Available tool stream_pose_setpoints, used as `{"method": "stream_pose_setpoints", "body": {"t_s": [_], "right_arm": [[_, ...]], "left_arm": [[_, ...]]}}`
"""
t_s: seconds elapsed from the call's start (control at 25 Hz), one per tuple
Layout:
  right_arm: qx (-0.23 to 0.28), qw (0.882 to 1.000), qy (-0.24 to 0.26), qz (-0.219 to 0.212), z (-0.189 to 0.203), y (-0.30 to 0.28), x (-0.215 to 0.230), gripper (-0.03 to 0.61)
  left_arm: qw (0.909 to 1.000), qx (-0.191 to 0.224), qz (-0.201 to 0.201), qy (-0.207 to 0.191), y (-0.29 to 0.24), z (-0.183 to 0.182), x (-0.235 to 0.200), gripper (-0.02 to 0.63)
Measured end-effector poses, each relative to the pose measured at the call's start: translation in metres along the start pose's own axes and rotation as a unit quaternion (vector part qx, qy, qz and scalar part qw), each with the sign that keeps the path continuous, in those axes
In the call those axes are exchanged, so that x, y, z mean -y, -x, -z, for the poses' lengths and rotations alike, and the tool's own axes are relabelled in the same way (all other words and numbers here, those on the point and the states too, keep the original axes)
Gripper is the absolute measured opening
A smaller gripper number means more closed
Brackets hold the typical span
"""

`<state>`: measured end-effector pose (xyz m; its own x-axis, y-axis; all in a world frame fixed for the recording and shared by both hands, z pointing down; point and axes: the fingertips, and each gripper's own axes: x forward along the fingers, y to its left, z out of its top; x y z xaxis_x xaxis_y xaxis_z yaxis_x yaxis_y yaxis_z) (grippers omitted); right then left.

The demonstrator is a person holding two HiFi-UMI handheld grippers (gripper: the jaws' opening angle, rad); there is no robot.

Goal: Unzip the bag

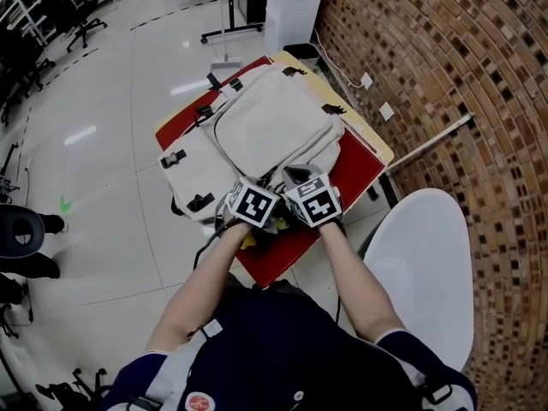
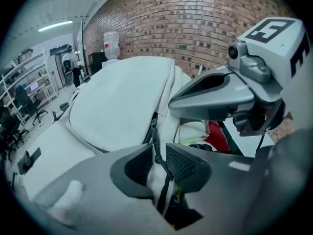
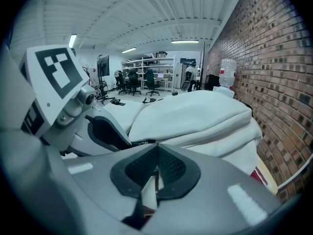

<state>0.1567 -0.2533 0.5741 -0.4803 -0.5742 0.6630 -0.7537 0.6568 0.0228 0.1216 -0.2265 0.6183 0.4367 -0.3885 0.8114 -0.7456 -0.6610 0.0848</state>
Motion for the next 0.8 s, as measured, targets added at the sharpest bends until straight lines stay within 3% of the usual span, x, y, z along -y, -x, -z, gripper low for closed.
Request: {"method": "stream_pose_setpoints", "body": {"t_s": [0.24, 0.64, 0.8], "right_arm": [[0.003, 1.0, -0.002, -0.004, 0.0, -0.001, 0.0, 0.003], [0.008, 1.0, -0.004, -0.008, 0.0, 0.003, 0.002, 0.003], [0.006, 1.0, -0.001, -0.01, 0.0, 0.002, 0.002, 0.003]], "left_arm": [[0.9986, -0.005, 0.006, -0.051, -0.015, -0.002, 0.006, 0.034], [0.9978, 0.064, -0.003, -0.016, 0.022, -0.005, -0.008, 0.026], [0.9976, 0.066, -0.004, -0.019, 0.034, -0.008, -0.012, 0.026]]}}
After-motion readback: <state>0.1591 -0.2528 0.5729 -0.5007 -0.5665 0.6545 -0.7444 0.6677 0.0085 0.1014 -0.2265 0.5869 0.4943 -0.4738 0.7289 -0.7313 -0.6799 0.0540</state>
